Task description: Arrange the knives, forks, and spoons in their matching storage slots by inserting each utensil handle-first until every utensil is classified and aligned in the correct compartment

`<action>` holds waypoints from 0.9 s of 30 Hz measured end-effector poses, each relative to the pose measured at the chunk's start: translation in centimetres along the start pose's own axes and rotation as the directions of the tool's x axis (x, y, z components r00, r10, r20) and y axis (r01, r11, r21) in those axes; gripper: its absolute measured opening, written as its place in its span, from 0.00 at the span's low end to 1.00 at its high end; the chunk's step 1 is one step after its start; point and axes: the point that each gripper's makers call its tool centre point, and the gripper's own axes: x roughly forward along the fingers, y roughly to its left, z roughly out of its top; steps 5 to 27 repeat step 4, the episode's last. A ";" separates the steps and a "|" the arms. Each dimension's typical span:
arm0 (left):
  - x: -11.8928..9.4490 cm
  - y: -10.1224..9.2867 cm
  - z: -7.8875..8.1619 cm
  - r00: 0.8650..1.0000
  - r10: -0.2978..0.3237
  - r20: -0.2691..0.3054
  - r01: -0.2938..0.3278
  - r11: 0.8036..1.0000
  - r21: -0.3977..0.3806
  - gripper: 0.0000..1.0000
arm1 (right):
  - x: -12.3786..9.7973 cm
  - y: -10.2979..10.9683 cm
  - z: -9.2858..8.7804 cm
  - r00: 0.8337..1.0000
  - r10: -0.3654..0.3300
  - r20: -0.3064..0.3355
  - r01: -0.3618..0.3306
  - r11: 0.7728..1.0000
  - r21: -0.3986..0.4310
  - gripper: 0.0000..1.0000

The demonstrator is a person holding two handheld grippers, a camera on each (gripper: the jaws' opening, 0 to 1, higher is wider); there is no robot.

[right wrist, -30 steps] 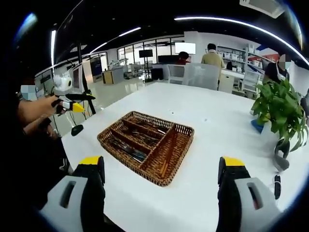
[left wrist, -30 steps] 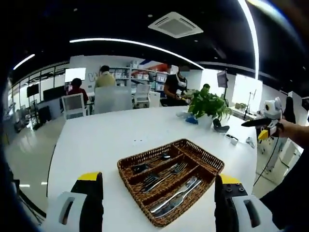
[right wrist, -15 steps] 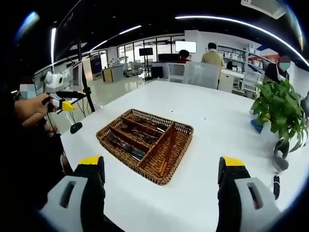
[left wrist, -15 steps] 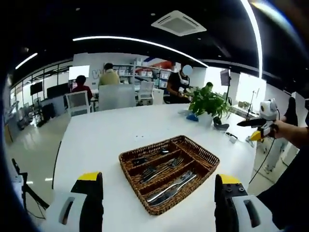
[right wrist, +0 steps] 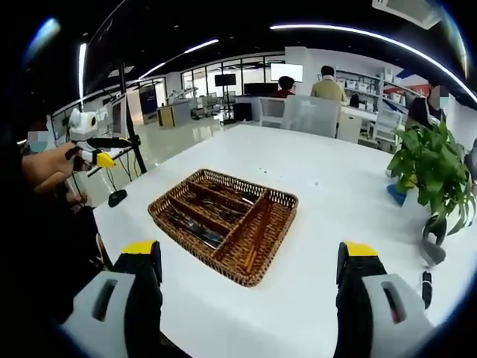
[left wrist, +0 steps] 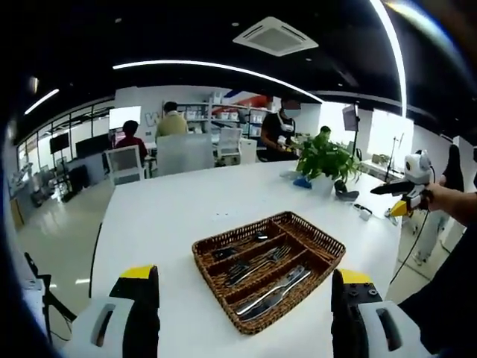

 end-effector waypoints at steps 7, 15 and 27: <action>-0.2 0.2 0.1 1.000 0.010 -0.001 -0.010 1.000 -0.001 1.00 | 0.2 -0.1 0.0 1.000 0.003 -0.001 -0.003 1.000 0.003 0.99; -0.2 0.2 0.1 1.000 0.010 -0.001 -0.010 1.000 -0.001 1.00 | 0.2 -0.1 0.0 1.000 0.003 -0.001 -0.003 1.000 0.003 0.99; -0.2 0.2 0.1 1.000 0.010 -0.001 -0.010 1.000 -0.001 1.00 | 0.2 -0.1 0.0 1.000 0.003 -0.001 -0.003 1.000 0.003 0.99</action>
